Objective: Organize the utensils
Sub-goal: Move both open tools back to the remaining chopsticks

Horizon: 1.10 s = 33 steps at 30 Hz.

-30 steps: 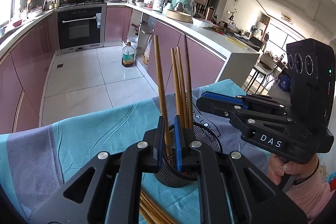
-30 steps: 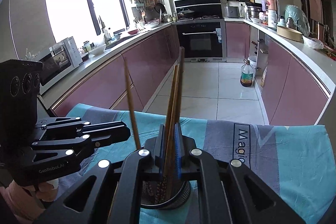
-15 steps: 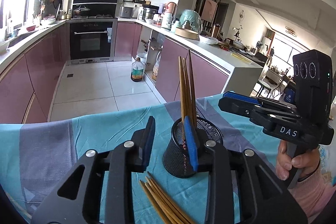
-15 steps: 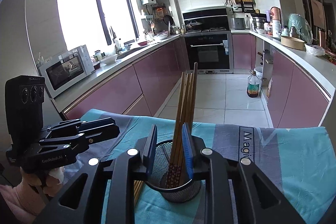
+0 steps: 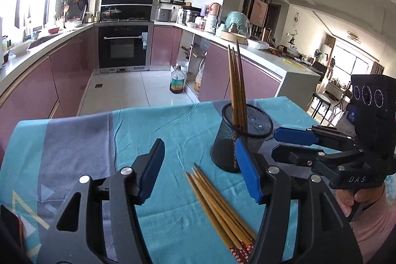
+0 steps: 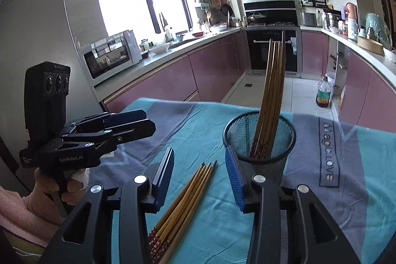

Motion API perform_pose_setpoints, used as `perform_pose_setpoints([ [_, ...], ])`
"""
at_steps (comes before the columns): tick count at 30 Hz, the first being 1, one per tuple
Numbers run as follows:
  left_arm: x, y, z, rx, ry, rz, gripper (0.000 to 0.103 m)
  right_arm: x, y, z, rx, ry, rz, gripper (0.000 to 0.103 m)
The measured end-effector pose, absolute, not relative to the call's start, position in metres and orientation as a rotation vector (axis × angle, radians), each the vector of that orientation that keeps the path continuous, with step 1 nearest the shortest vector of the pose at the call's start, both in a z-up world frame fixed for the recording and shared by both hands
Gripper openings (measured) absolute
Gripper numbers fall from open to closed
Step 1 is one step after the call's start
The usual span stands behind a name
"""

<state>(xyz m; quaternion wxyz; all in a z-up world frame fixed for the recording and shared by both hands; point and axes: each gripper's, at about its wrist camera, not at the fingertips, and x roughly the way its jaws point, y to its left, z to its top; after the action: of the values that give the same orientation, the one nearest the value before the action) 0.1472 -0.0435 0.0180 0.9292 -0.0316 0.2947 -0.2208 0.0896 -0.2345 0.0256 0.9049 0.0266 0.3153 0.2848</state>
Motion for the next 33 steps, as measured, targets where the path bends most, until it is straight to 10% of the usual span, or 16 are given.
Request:
perform_pose_setpoints([
  [33, 0.123, -0.067, -0.094, -0.022, 0.903, -0.428, 0.058, 0.080, -0.199, -0.062, 0.002, 0.903, 0.486, 0.034],
])
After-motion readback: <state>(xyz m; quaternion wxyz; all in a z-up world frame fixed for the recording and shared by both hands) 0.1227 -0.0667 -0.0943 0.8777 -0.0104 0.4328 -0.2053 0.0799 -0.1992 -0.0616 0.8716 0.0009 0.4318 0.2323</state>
